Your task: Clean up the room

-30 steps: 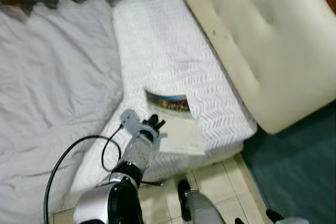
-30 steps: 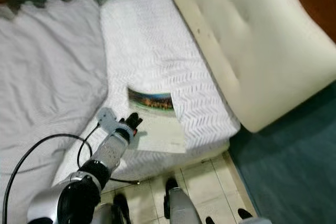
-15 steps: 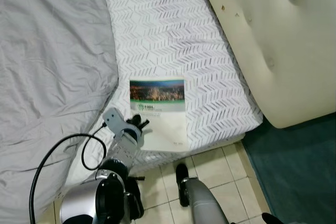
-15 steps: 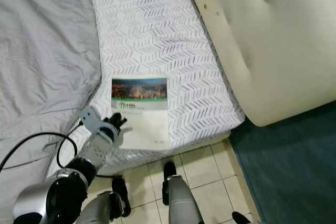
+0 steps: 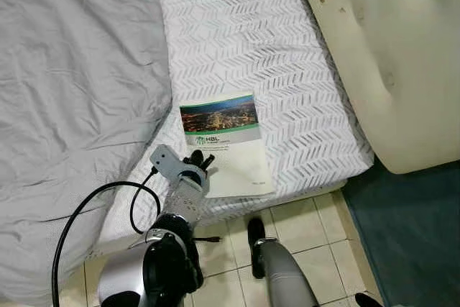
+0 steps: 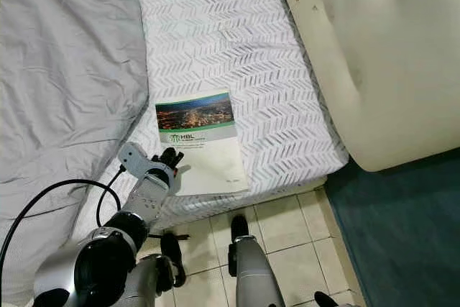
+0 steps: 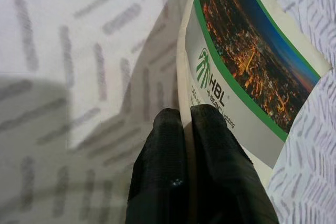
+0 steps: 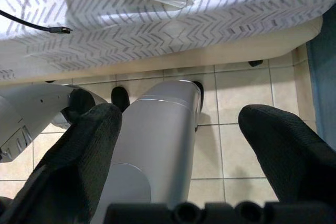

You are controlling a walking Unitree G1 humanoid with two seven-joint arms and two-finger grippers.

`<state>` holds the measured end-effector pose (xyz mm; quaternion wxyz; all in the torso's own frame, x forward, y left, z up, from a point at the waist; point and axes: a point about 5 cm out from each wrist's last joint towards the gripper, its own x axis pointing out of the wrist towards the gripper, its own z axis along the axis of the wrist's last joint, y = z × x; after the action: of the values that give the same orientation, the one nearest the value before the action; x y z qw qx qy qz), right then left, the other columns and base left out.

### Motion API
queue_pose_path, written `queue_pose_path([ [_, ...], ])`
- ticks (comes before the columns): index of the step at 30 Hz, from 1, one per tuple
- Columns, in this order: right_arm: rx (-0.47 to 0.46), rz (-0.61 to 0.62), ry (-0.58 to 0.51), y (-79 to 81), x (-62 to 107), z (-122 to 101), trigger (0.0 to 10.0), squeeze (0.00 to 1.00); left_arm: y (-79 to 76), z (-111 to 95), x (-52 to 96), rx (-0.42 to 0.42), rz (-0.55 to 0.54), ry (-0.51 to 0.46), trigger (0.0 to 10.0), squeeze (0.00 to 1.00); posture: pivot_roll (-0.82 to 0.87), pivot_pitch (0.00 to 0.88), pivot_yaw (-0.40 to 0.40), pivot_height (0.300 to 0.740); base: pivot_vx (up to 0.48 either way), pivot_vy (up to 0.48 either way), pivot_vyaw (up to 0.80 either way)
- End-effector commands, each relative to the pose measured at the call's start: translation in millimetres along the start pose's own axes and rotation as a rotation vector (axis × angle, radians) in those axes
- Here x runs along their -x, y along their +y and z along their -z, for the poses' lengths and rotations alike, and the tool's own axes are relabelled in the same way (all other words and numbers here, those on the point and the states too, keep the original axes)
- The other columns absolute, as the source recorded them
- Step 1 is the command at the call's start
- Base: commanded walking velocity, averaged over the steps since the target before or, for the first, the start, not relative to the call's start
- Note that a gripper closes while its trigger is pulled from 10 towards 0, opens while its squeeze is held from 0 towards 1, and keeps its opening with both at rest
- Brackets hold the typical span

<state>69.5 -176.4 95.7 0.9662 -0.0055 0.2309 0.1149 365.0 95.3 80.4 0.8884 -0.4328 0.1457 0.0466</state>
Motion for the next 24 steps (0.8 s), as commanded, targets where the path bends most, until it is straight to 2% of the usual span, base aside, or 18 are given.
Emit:
queue_pose_path([
  [1, -0.008, 0.010, 0.037, 2.2, 3.7, 5.1, 10.0, 0.00, 0.1, 23.2, 4.3, -0.053, -0.012, 0.097, 10.0, 0.00, -0.54, 0.538, -0.030, 0.740, 0.000, 0.000, 0.00],
  [10, -0.009, 0.016, 0.040, 4.3, 3.0, 5.7, 10.0, 0.00, -13.6, 21.2, 1.8, -0.015, -0.004, 0.083, 10.0, 0.00, -0.54, 0.530, -0.026, 0.740, 0.000, 0.000, 0.00],
  [14, -0.003, 0.015, 0.040, 3.4, 2.8, 4.7, 10.0, 0.00, -24.1, 33.6, 4.0, 0.055, -0.008, 0.107, 10.0, 0.00, -0.56, 0.528, -0.039, 0.740, 0.000, 0.000, 0.00],
  [18, 0.000, 0.017, 0.037, 3.1, 3.4, 2.9, 10.0, 0.00, -28.9, 41.1, 5.8, 0.057, -0.004, 0.126, 10.0, 0.00, -0.57, 0.527, -0.042, 0.740, 0.000, 0.000, 0.00],
  [21, -0.002, 0.018, 0.038, 3.6, 4.1, 3.2, 10.0, 0.00, -30.0, 44.0, 6.5, 0.013, 0.003, 0.139, 10.0, 0.00, -0.56, 0.525, -0.038, 0.740, 0.000, 0.000, 0.00],
  [22, -0.007, 0.016, 0.038, 4.2, 3.6, 3.6, 10.0, 0.00, -30.5, 44.4, 6.6, 0.002, 0.006, 0.141, 10.0, 0.83, -0.56, 0.523, -0.036, 0.740, 0.000, 0.000, 0.00],
  [24, -0.012, 0.014, 0.038, 4.6, 3.1, 3.8, 10.0, 0.00, -30.8, 44.5, 6.6, -0.003, 0.008, 0.142, 10.0, 0.83, -0.56, 0.523, -0.036, 0.740, 0.000, 0.000, 0.00],
])
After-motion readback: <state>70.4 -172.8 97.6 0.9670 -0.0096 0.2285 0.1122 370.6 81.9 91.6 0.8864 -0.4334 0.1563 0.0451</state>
